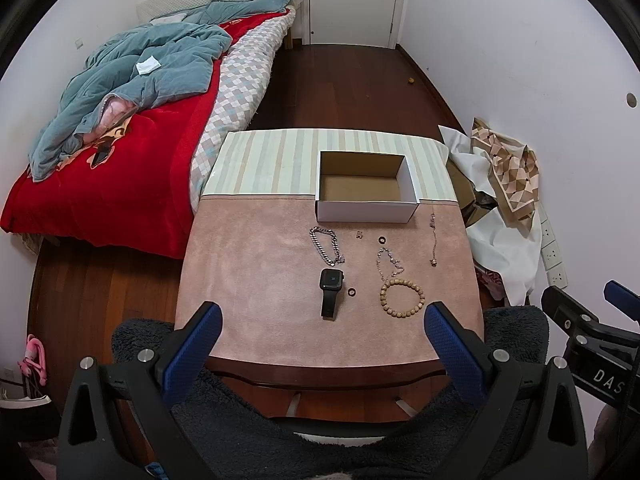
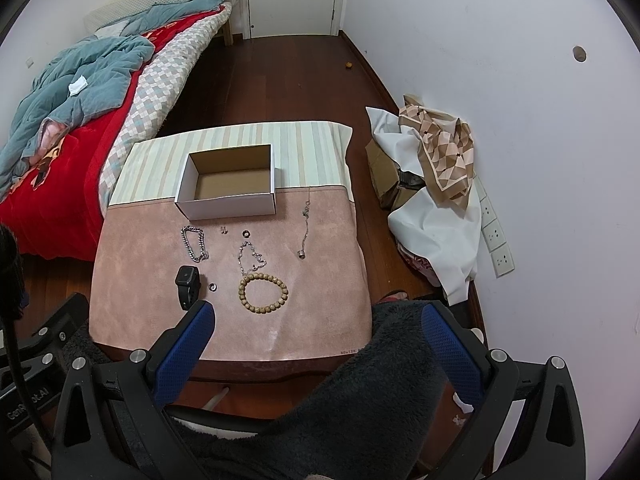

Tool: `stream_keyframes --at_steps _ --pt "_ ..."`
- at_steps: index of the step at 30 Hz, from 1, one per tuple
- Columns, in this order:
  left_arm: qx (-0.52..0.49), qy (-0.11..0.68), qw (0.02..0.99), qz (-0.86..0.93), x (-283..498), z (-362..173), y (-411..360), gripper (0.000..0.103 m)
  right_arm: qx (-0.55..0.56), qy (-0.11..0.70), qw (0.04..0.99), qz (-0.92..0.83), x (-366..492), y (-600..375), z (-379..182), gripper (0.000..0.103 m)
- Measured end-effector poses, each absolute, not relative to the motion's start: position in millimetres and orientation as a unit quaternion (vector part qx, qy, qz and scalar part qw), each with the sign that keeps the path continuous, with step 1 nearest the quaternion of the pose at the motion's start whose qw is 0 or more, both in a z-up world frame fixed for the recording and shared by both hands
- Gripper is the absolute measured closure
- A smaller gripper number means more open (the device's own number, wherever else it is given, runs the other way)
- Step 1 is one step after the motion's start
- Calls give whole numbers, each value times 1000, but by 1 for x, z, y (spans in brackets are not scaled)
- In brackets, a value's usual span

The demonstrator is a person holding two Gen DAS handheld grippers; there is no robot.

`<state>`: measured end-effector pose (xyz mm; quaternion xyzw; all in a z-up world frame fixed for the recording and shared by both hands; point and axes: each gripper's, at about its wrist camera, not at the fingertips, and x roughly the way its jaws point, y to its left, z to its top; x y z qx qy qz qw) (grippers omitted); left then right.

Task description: Organize jewelry

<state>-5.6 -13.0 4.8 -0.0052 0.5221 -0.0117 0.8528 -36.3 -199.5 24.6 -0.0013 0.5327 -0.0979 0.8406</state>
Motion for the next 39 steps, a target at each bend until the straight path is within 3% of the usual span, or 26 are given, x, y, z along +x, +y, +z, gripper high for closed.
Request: stream_keyframes --at_steps 22,39 --pt "0 511 859 19 13 -11 -7 0 10 524 844 -109 -16 -208 11 0" --pt "47 611 788 54 81 -174 0 0 -10 650 753 -100 67 -224 -188 0"
